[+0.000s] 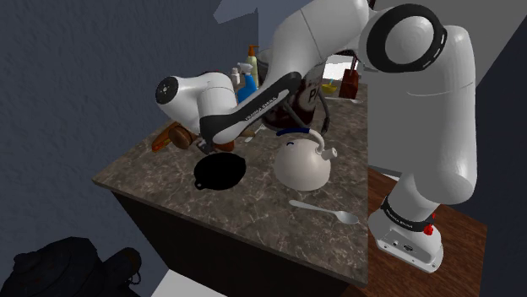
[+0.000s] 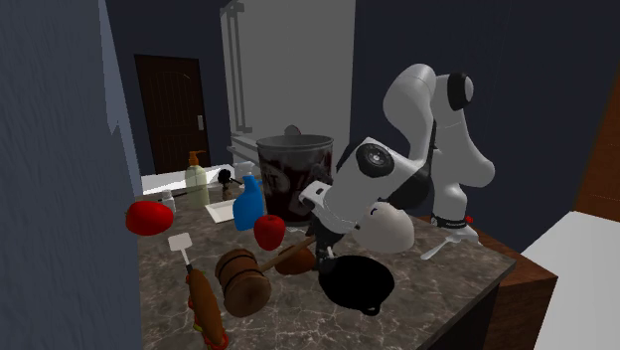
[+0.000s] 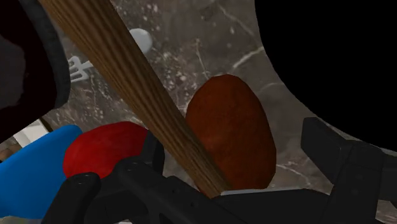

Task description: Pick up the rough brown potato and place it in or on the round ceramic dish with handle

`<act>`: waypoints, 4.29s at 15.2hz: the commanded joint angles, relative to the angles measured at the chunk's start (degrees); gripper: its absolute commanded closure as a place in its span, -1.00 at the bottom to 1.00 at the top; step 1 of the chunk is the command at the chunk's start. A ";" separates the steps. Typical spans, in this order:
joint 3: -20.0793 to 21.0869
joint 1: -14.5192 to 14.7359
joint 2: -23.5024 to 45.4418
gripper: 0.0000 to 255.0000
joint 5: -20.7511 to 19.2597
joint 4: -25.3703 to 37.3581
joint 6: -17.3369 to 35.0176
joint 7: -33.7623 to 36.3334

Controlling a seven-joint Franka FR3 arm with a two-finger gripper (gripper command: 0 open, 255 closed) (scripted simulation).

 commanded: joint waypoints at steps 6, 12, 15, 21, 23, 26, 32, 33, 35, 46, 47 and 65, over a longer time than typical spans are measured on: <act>-1.60 -0.71 2.62 -1.00 -2.70 -0.71 3.10 1.08; -1.70 -0.82 2.77 -1.00 -2.86 -0.84 3.39 1.16; -1.69 -0.80 2.77 1.00 -2.86 -0.83 3.37 1.17; -1.67 -0.82 2.68 1.00 -2.82 -0.91 3.36 1.16; -1.67 -0.81 2.69 1.00 -2.83 -0.90 3.36 1.17; -1.43 -0.97 1.91 1.00 -2.29 -0.61 2.64 0.39; -0.73 -1.28 -0.43 1.00 -0.66 0.46 0.25 -1.95; -0.62 -1.32 -0.79 1.00 -0.40 0.68 -0.16 -2.34; -0.42 -1.39 -1.49 1.00 0.11 1.17 -1.01 -3.12; 0.46 -1.51 -4.68 1.00 2.50 4.80 -6.04 -7.41; 0.52 -1.50 -4.91 1.00 2.69 5.21 -6.53 -7.80; 6.40 6.67 -8.75 1.00 6.65 -3.78 -9.99 6.64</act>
